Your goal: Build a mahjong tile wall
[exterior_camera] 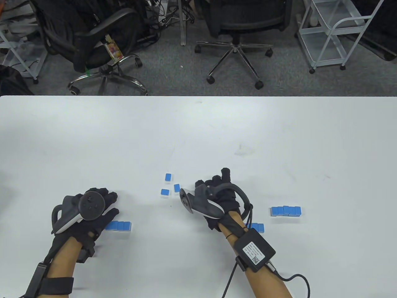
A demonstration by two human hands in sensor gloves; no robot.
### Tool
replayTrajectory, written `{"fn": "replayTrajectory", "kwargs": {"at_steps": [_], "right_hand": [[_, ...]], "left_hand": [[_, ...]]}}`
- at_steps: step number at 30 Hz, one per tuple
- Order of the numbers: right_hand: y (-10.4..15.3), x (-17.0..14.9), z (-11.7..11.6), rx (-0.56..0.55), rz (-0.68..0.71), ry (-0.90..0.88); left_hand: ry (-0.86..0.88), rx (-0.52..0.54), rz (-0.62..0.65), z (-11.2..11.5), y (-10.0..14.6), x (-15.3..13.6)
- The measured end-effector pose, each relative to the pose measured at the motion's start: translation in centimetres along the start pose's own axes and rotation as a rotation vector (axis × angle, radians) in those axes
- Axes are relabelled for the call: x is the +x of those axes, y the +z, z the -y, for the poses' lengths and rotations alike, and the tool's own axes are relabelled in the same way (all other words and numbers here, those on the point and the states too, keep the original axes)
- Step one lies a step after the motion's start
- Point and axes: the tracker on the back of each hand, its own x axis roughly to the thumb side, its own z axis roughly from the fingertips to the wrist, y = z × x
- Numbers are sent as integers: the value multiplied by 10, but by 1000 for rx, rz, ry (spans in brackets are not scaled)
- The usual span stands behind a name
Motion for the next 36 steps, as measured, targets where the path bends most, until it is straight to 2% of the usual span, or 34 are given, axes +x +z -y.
{"fn": "replayTrajectory", "kwargs": {"at_steps": [7, 13, 16, 18, 21, 23, 24, 26, 29, 33, 36], "right_hand": [[-34, 67, 5, -4, 19, 222], [-66, 87, -8, 85, -62, 237], [-67, 89, -12, 109, -61, 217], [-61, 89, -9, 29, -35, 227], [-51, 86, -10, 42, 16, 252], [-40, 80, -5, 81, 85, 277], [-34, 72, 2, 58, 88, 290], [-18, 49, 14, -81, 74, 224], [0, 5, 19, -22, -16, 113], [20, -48, -5, 43, -131, 40], [29, -67, -27, 94, -152, 19]], "left_hand": [[6, 12, 4, -2, 1, 0], [5, 19, 8, -3, 1, 0], [7, 21, 11, -4, 0, 0], [8, 18, 11, -3, -1, 0], [5, 15, 11, -3, 0, 1], [5, 18, 11, -3, 0, 1], [6, 18, 11, -3, 0, 1], [4, 16, 10, -2, 0, 0], [10, 4, 6, 0, -2, 0], [4, 14, 8, -1, 0, 0], [5, 13, 4, -1, 0, 0]]}}
